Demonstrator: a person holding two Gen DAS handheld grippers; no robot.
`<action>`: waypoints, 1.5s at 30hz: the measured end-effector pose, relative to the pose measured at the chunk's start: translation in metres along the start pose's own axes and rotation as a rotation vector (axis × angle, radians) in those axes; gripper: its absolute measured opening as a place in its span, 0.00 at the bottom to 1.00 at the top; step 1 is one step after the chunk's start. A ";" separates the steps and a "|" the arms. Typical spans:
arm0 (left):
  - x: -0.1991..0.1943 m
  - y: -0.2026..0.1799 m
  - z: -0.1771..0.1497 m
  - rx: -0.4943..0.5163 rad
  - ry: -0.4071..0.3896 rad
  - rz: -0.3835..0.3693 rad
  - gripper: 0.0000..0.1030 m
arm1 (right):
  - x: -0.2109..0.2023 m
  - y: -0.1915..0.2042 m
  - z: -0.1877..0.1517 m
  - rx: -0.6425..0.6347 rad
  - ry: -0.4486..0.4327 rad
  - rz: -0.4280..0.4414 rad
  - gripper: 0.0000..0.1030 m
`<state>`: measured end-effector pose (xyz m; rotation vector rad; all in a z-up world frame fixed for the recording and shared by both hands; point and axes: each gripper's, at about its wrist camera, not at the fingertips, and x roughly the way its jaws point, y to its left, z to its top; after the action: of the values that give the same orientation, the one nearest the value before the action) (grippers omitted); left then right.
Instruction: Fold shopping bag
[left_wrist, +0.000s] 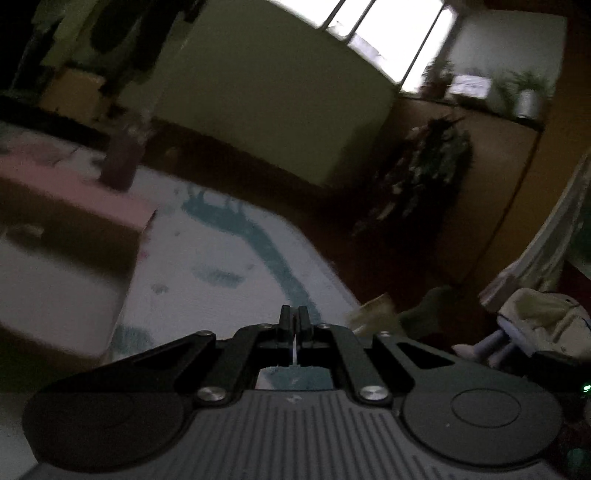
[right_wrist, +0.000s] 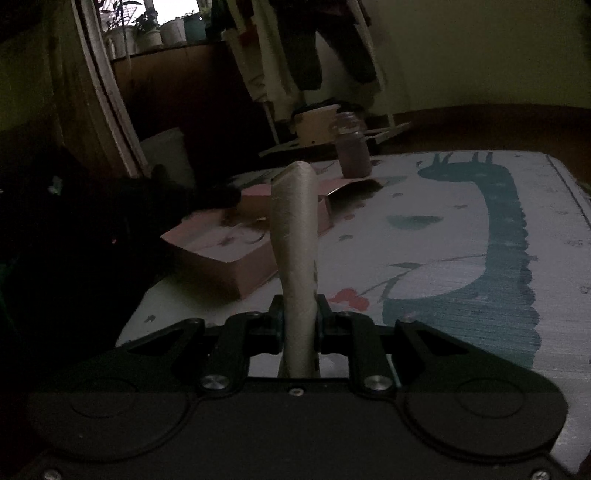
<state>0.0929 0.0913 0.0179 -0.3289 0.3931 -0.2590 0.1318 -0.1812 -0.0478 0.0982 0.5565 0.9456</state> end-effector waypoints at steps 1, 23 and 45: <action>0.000 -0.005 0.003 0.030 0.001 0.004 0.01 | -0.001 0.001 0.000 -0.002 -0.004 0.001 0.16; 0.011 -0.096 0.017 0.704 0.125 0.051 0.01 | -0.003 0.021 0.003 -0.144 -0.010 -0.008 0.15; -0.004 -0.127 -0.036 1.362 0.226 0.009 0.01 | -0.017 0.005 0.005 0.024 -0.120 0.086 0.15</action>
<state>0.0518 -0.0327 0.0338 1.0456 0.3616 -0.4966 0.1224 -0.1906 -0.0350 0.2000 0.4558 1.0101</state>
